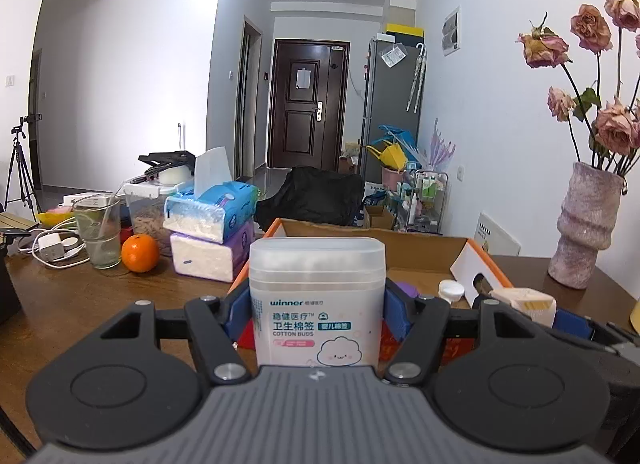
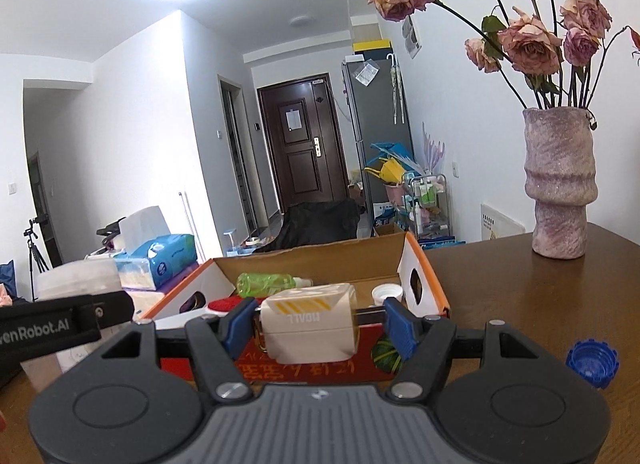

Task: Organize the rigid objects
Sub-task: 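Carry the cotton buds box and beige plug over the cardboard box, then open both grippers to drop the cotton buds box and plug into the box, then move the right gripper to the blue cap while the left approaches the white cap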

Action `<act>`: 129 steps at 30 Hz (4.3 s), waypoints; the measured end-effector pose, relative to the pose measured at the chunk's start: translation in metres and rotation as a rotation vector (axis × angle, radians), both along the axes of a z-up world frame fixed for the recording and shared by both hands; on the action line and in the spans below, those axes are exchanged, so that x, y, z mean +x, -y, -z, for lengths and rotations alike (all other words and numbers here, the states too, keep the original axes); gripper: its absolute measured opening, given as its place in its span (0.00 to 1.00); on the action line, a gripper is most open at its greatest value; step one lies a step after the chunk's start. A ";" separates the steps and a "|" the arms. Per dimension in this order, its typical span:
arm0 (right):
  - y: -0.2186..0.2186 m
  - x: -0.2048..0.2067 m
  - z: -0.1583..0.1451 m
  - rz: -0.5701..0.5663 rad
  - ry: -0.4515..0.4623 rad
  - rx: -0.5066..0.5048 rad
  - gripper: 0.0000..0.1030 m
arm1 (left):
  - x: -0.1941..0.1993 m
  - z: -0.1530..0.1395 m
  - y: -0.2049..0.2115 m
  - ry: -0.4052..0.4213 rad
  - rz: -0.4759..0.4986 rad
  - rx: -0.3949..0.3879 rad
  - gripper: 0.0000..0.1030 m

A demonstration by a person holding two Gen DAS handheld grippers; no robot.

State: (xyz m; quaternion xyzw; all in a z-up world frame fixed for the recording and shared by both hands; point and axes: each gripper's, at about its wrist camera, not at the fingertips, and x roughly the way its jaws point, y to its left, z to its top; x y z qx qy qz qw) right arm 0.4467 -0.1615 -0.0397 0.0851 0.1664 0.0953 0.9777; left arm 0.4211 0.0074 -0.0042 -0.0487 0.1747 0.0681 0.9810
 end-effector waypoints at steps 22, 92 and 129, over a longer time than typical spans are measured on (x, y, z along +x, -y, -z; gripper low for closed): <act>0.013 0.068 0.003 0.003 0.026 -0.031 0.65 | 0.081 0.001 0.017 0.007 -0.008 -0.008 0.65; 0.009 0.130 0.020 0.052 -0.050 -0.132 1.00 | 0.165 0.018 0.001 -0.094 -0.088 0.000 1.00; 0.057 0.039 0.015 0.118 -0.069 -0.122 1.00 | 0.075 0.015 0.020 -0.129 -0.079 -0.034 1.00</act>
